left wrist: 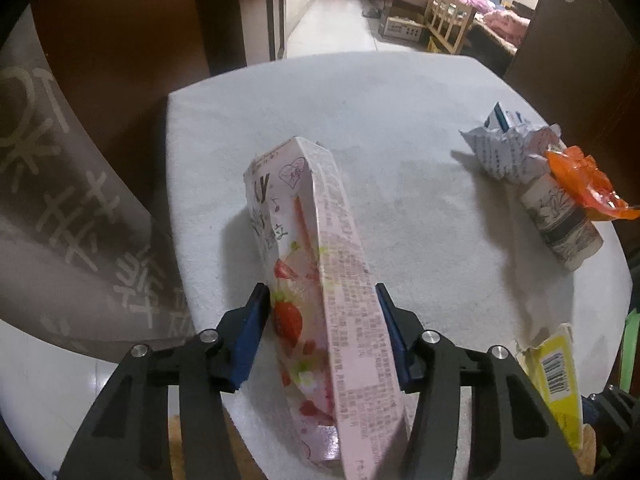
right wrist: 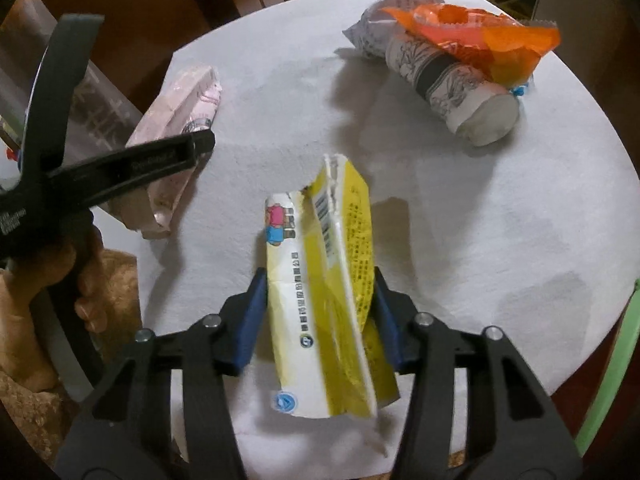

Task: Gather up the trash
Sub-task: 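Grasp the pink Pocky box with the left tool while the right tool grasps the yellow packet, then lift the Pocky box and yellow packet off the table with both tools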

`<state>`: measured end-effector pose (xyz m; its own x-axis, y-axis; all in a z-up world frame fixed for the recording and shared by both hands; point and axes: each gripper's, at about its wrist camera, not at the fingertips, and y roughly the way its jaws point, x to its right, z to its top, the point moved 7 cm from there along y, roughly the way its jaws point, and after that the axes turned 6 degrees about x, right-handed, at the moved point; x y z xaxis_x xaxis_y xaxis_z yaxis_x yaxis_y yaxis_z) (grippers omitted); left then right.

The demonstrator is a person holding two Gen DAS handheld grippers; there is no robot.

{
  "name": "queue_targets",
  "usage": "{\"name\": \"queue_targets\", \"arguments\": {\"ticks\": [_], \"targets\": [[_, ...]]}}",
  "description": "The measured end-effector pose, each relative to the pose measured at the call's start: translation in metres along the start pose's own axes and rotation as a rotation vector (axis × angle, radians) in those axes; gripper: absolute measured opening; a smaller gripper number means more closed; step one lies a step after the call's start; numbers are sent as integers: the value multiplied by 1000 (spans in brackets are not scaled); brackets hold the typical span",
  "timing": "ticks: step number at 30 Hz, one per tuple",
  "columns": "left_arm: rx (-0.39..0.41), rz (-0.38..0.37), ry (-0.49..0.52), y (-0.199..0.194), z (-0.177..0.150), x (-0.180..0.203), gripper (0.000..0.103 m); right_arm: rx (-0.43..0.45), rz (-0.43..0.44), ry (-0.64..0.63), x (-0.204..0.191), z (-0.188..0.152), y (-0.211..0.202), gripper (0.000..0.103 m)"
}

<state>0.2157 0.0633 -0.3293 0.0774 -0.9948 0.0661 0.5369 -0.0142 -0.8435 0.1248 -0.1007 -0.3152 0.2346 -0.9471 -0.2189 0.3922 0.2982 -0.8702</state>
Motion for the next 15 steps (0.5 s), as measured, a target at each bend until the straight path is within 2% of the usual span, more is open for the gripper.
{"name": "queue_targets", "arguments": {"ticks": [3, 6, 10, 15], "targets": [[6, -7, -5, -8, -2, 0, 44, 23, 20, 28, 5, 2, -7, 43], [55, -10, -39, -29, 1, -2, 44, 66, 41, 74, 13, 5, -22, 42], [145, -28, -53, -70, 12, 3, 44, 138, 68, 139, 23, 13, -50, 42], [276, -61, -38, -126, 36, 17, 44, 276, 101, 188, 31, 32, -103, 42]]}}
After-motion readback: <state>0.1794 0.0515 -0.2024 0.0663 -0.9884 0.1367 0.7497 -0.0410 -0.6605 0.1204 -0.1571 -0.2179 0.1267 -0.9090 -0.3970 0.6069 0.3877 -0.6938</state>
